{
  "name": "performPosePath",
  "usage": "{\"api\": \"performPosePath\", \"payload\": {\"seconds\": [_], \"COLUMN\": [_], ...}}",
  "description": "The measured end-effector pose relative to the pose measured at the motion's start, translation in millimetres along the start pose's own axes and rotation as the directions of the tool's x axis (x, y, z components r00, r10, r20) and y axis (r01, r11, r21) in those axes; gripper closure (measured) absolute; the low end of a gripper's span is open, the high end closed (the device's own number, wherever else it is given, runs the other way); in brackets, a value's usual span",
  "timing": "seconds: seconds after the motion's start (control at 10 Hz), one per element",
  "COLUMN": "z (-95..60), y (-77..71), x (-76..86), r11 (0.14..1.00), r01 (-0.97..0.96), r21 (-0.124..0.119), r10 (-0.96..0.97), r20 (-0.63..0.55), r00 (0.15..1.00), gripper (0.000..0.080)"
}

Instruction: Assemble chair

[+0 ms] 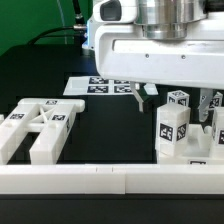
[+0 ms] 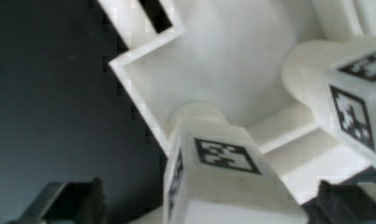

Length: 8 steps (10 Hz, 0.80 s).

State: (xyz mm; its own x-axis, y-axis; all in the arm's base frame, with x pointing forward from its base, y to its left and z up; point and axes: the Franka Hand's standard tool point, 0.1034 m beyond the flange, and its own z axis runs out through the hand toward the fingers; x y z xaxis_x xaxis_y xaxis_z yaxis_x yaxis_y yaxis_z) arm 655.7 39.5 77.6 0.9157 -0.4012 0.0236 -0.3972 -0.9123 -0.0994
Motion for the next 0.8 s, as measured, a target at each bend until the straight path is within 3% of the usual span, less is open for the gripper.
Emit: {"api": "performPosePath", "payload": {"seconds": [0.3,0.8], "z": [-1.9,-3.0], "y": [3.5,6.3], "x": [3.6,6.5], "r11": [0.959,0.761], "r01": [0.285,0.649], "r21": [-0.001,-0.013], "r10": [-0.285,-0.649], "r20": [-0.002,-0.001], "r00": [0.959,0.761], "gripper": [0.0151,0.0151]}}
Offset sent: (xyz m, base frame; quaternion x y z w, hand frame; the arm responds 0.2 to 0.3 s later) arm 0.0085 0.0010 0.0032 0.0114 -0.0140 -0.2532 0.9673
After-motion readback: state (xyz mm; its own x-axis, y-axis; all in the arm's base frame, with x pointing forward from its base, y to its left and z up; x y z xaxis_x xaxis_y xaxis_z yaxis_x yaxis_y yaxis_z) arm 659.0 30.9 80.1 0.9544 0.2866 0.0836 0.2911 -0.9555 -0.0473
